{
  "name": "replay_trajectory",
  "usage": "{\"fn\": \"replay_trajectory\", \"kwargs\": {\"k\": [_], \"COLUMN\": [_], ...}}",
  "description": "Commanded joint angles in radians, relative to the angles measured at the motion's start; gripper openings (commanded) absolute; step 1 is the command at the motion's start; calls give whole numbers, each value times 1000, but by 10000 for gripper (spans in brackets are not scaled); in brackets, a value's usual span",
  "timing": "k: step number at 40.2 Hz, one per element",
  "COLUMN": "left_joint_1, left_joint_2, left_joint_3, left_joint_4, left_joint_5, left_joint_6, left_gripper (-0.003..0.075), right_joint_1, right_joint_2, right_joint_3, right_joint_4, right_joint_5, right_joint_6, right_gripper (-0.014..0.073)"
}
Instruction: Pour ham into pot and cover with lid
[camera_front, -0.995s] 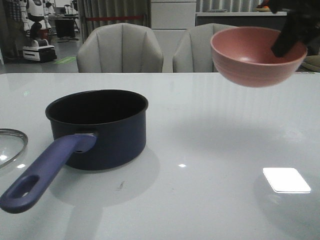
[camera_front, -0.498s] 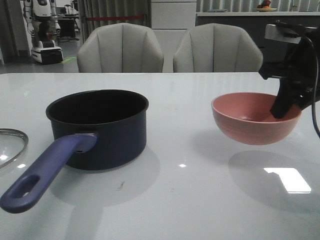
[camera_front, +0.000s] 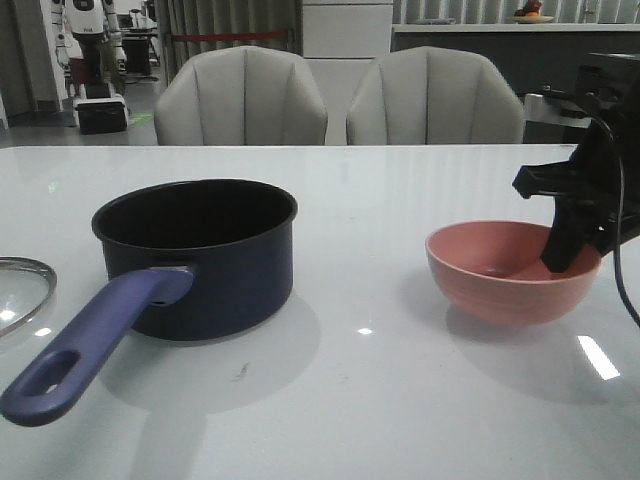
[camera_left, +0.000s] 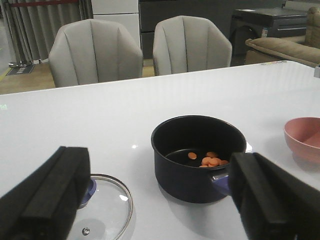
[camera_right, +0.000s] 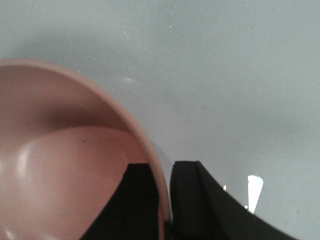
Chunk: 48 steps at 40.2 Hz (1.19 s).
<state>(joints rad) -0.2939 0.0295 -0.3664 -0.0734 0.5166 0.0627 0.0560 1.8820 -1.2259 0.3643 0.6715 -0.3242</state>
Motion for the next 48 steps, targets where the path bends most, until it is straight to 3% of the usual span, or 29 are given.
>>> {"fn": "replay_trajectory", "kwargs": {"k": [1,6,16,28,41,48], "left_joint_1": [-8,-8,-8,-8,-8,-8], "left_joint_2": [11,11,11,11,11,11], "left_joint_3": [-26,-26,-26,-26,-26,-26], "left_joint_4": [-10,-10,-10,-10,-10,-10], "left_joint_5": [-71,-71,-71,-71,-71,-71], "left_joint_6": [3,3,3,3,3,3], "left_gripper": [606,606,606,606,606,606], "right_joint_1": [-8,-8,-8,15,98,155], "right_joint_2": [-49,-53,-193,-478,-873,-1118], "right_joint_3": [-25,-28,-26,8,328,523], "right_joint_4": [-3,-24,-140,-84,-46,-46], "right_joint_5": [-37,-44,-17,-40,-335,-425], "right_joint_6": [0,-1,-1,-1,-1,-1], "right_gripper": [356,465,466,464,464,464]}}
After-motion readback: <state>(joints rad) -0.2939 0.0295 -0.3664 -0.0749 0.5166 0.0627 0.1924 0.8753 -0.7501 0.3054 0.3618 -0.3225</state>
